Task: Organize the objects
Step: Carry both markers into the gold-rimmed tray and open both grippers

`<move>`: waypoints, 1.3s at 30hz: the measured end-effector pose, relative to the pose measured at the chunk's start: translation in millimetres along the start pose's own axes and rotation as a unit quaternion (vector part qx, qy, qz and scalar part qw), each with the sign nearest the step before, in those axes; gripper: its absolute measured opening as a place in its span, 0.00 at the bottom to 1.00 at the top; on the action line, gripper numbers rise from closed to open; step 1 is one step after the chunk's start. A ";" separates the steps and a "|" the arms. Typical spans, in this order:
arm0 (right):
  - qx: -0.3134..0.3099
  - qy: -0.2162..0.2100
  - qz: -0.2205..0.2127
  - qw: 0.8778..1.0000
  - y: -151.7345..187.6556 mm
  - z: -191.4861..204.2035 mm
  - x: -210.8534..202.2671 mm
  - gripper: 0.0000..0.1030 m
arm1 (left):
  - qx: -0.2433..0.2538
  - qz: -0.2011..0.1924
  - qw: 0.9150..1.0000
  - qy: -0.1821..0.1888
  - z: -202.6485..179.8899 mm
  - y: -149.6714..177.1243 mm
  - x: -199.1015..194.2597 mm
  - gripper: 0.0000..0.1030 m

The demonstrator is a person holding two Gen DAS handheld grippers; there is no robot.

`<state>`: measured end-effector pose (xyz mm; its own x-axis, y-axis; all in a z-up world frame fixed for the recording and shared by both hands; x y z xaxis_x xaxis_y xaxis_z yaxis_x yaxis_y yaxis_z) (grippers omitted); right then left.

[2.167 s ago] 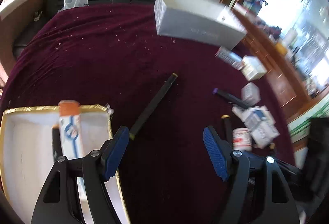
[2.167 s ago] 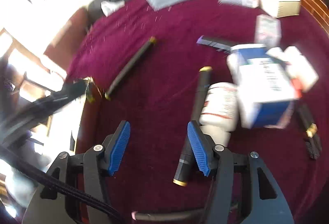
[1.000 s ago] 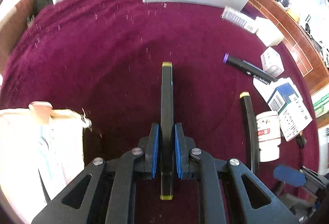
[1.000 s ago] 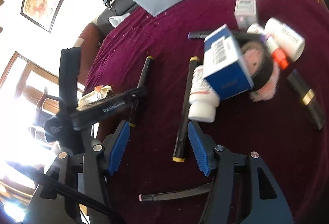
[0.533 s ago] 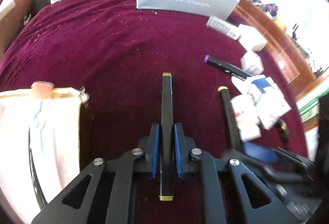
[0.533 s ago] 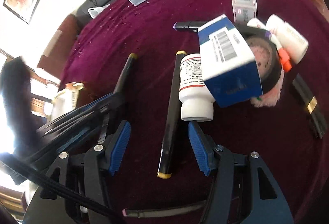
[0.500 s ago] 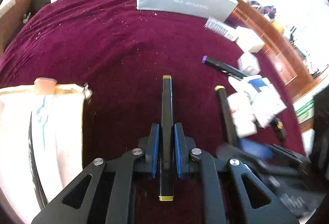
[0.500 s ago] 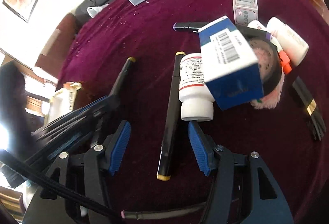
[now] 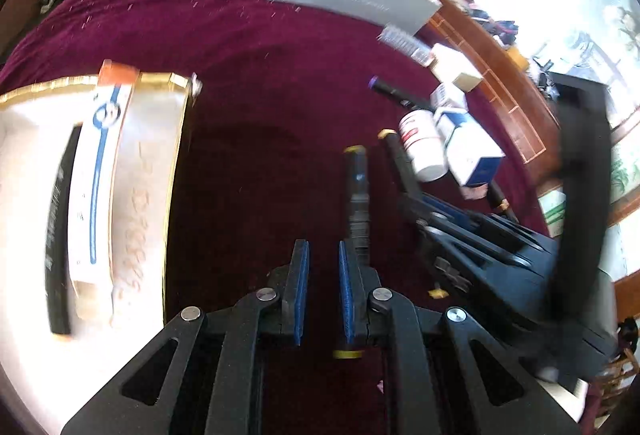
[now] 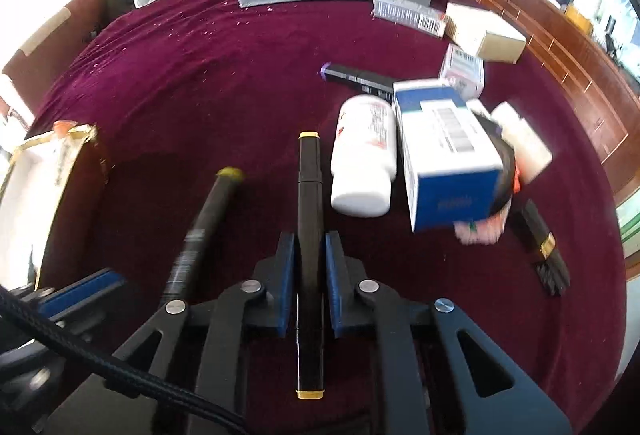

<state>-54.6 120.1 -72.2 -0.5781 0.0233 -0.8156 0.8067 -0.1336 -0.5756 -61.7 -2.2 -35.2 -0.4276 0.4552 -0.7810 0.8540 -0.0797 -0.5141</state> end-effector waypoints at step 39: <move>0.085 -0.210 -0.026 0.974 5.1 19.3 -83.0 0.12 | 0.031 -0.102 0.994 0.004 1.7 -8.3 -83.0 0.11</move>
<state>-4.8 98.4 -6.4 -0.6460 -0.3674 -0.6690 0.7633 -0.3065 -0.5687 -33.9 -40.8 33.3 -0.5869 0.4751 -0.6556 0.7302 -0.0392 -0.6821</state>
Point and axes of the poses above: each gripper's, at about its wrist camera, not at the fingertips, and x roughly the way its jaws point, z to its left, y to its underside, the point moved 8 cm from there along x, roughly the way its jaws point, and after that the axes turned 6 degrees about -z, right-handed, at the moved point
